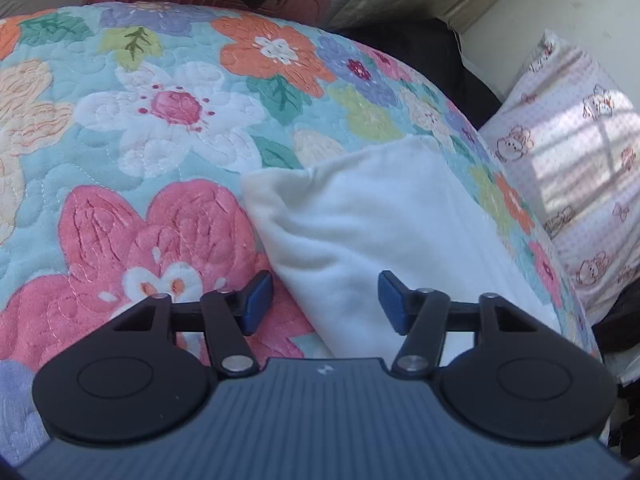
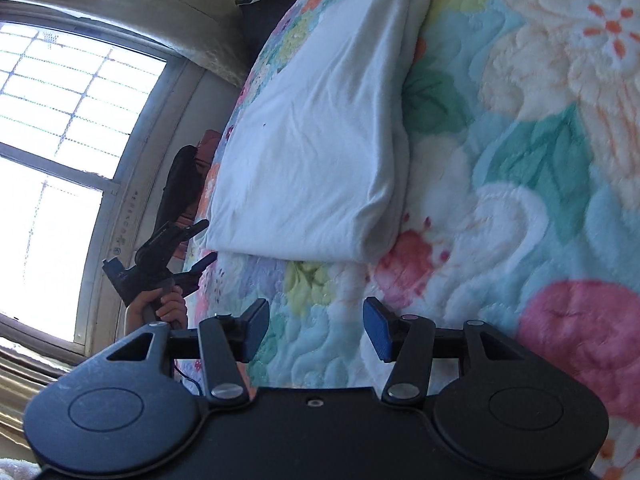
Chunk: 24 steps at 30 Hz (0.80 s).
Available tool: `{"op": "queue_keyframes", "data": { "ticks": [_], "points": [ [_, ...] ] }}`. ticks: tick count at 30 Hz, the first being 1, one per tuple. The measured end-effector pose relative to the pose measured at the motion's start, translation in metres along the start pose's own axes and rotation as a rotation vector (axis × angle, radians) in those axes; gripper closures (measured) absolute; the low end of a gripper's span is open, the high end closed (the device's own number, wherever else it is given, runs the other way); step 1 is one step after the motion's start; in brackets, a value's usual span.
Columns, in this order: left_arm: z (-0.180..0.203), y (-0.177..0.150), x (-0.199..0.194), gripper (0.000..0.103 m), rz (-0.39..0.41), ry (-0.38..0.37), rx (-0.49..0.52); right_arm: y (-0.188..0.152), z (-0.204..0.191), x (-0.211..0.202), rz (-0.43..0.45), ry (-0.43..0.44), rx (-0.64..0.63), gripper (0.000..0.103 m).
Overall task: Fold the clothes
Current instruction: 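Grasp the folded shirt edge with the left gripper while the right gripper grasps it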
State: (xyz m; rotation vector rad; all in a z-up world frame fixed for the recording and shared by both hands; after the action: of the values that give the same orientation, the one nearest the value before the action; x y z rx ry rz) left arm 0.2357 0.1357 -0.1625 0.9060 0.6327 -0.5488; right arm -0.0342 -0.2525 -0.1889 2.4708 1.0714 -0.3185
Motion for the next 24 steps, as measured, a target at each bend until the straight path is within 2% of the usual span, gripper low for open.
{"op": "queue_keyframes", "data": {
  "ticks": [2,4,7,8,9,10,11,12,15,17,19,21,22,24],
  "points": [
    [-0.004,0.005,0.003,0.054,0.015,-0.011,-0.02,0.001,-0.001,0.007,0.032,-0.009,-0.005,0.045],
    [-0.002,0.006,0.007,0.054,0.023,-0.016,-0.008,0.016,0.004,0.009,0.096,-0.042,0.01,0.045],
    [-0.001,0.009,0.014,0.043,0.02,-0.063,-0.015,0.037,0.011,0.016,0.161,-0.119,0.016,0.049],
    [0.0,0.01,0.017,0.05,0.027,-0.058,-0.011,0.04,0.01,0.02,0.166,-0.143,-0.013,0.051],
    [0.004,0.008,0.02,0.066,0.025,0.017,0.076,0.041,0.006,0.024,0.167,-0.16,-0.059,0.055],
    [0.009,0.007,0.021,0.086,0.028,0.084,0.159,0.042,0.002,0.027,0.168,-0.177,-0.105,0.076],
    [0.017,0.004,0.018,0.093,0.054,0.115,0.228,0.043,-0.003,0.031,0.168,-0.193,-0.154,0.093],
    [0.025,0.002,0.014,0.096,0.077,0.143,0.284,0.044,-0.008,0.031,0.165,-0.203,-0.215,0.093],
    [0.035,0.0,-0.007,0.097,0.142,0.171,0.295,0.049,-0.028,0.015,0.204,-0.235,-0.386,0.094],
    [0.037,0.0,-0.02,0.097,0.161,0.174,0.316,0.051,-0.034,-0.002,0.213,-0.241,-0.407,0.094],
    [0.037,-0.004,-0.035,0.097,0.145,0.186,0.343,0.054,-0.035,-0.021,0.217,-0.24,-0.394,0.095],
    [0.029,-0.014,-0.049,0.097,0.132,0.212,0.324,0.051,-0.04,-0.034,0.215,-0.239,-0.37,0.095],
    [0.024,-0.02,-0.056,0.097,0.125,0.223,0.308,0.048,-0.047,-0.041,0.211,-0.221,-0.388,0.095],
    [0.018,-0.03,-0.066,0.097,0.115,0.24,0.293,0.037,-0.054,-0.048,0.199,-0.241,-0.438,0.095]
  ]
}}
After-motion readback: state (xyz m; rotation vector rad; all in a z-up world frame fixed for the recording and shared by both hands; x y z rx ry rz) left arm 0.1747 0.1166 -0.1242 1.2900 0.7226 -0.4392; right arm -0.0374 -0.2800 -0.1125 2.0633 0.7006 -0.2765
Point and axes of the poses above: each gripper's, at about its wrist camera, not at the fingertips, and x roughly the way its jaws point, z to its right, y to its top, the point moved 8 cm from there along x, roughly the way its jaws point, and after that the axes turned 8 degrees about y, right-handed, at the moved point
